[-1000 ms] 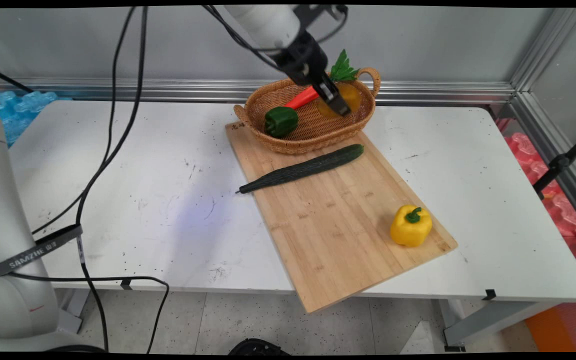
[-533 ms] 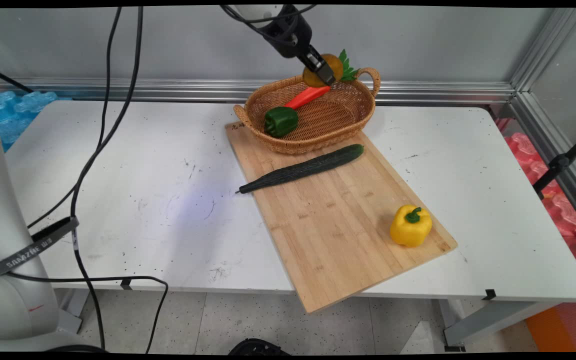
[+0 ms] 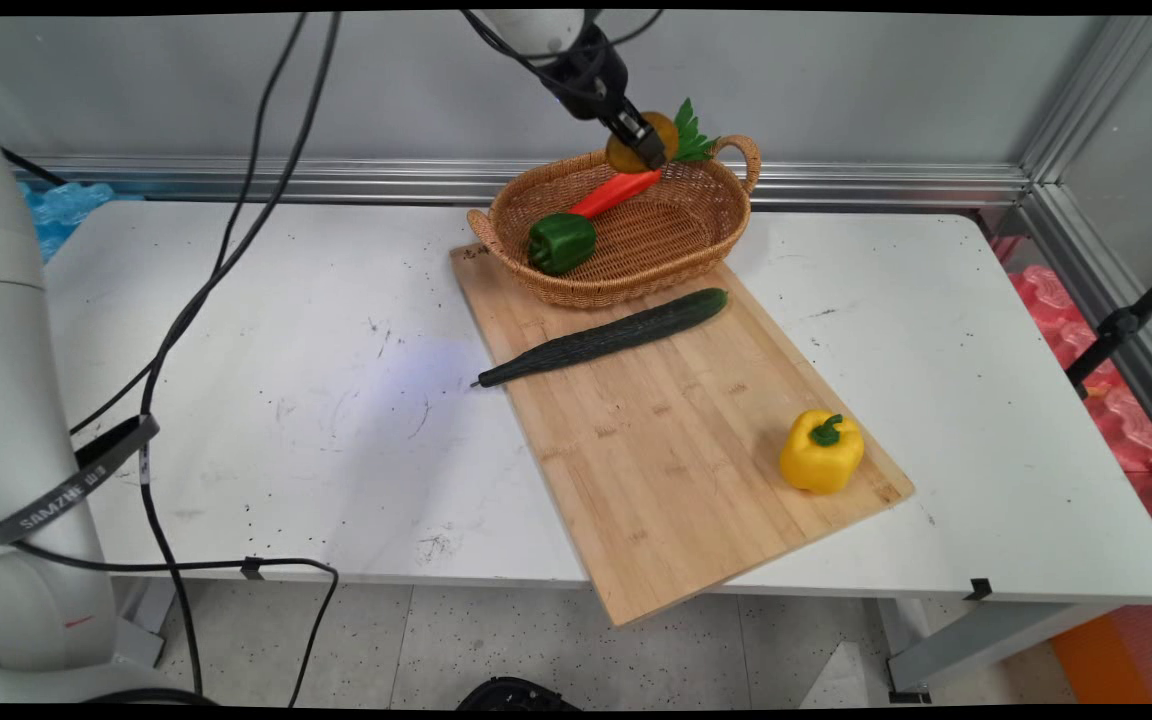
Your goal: Place the picked object in the vegetable basket
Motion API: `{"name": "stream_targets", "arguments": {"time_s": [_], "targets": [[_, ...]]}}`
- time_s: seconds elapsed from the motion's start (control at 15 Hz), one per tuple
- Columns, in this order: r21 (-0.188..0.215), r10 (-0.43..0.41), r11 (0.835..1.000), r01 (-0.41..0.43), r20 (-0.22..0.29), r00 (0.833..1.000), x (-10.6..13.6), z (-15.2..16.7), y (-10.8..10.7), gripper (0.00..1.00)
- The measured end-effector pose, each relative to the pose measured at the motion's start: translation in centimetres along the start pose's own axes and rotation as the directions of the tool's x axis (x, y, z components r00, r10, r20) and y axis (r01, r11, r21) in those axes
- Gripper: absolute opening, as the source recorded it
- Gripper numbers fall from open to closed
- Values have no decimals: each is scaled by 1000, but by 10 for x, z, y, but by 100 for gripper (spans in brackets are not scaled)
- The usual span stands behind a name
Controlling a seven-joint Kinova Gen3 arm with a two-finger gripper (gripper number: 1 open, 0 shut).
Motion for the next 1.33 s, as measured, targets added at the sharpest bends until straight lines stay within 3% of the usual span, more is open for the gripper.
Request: {"name": "stream_targets", "arguments": {"time_s": [0.6,1.0,1.07,1.33], "targets": [[12,12,1000,-13,98,995,-6,91,-12,0],[26,11,1000,-15,138,990,-12,124,-17,0],[27,12,1000,-16,142,990,-14,127,-17,100],[27,24,999,-29,143,989,-18,131,-16,100]]}}
